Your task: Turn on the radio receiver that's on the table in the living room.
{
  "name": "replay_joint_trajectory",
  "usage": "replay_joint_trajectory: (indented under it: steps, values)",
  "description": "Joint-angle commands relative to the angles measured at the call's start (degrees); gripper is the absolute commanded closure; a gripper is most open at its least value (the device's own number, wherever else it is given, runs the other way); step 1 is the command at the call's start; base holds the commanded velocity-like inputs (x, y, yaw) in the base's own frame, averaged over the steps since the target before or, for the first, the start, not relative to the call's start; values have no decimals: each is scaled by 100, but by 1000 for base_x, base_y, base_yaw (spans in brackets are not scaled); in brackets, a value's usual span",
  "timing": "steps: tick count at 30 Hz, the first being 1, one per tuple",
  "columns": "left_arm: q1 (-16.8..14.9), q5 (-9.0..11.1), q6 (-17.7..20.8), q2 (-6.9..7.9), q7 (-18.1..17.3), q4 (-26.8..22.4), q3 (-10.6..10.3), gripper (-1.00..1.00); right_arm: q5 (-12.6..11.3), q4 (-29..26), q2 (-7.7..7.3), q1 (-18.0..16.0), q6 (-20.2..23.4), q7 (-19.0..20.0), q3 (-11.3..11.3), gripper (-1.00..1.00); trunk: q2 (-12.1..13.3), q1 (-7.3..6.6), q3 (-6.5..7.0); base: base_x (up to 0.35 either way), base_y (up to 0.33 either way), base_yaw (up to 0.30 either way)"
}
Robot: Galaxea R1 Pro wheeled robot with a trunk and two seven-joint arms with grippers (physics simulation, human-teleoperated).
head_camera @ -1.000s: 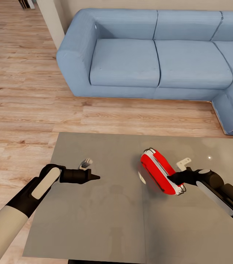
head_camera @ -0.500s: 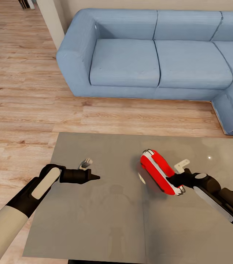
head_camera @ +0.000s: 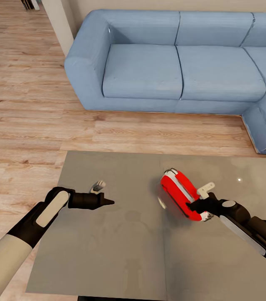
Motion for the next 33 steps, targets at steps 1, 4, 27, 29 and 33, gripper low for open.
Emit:
replay_joint_trajectory:
  steps: [1,4,27,29,33]
  values:
    - [0,0,0,0,0,0,0,100,0,0,0,0,3,4,0,-100,0,0,0,0,0,0]
    - [0,0,0,0,0,-2,0,100,-7,-1,-3,0,9,20,0,-100,0,0,0,0,0,0]
    - [0,-9,2,-76,-2,-9,-8,100,-268,-1196,-546,-7,1142,1079,-1236,-100,0,0,0,0,0,0]
    - [0,-9,2,-92,-1,-9,-8,100,-287,-1211,-591,-7,1434,1632,-1681,-100,0,0,0,0,0,0]
    - [-1,-9,1,-126,3,-9,-7,100,-266,-1224,-639,-2,1965,2312,-2517,-100,0,0,0,0,0,0]
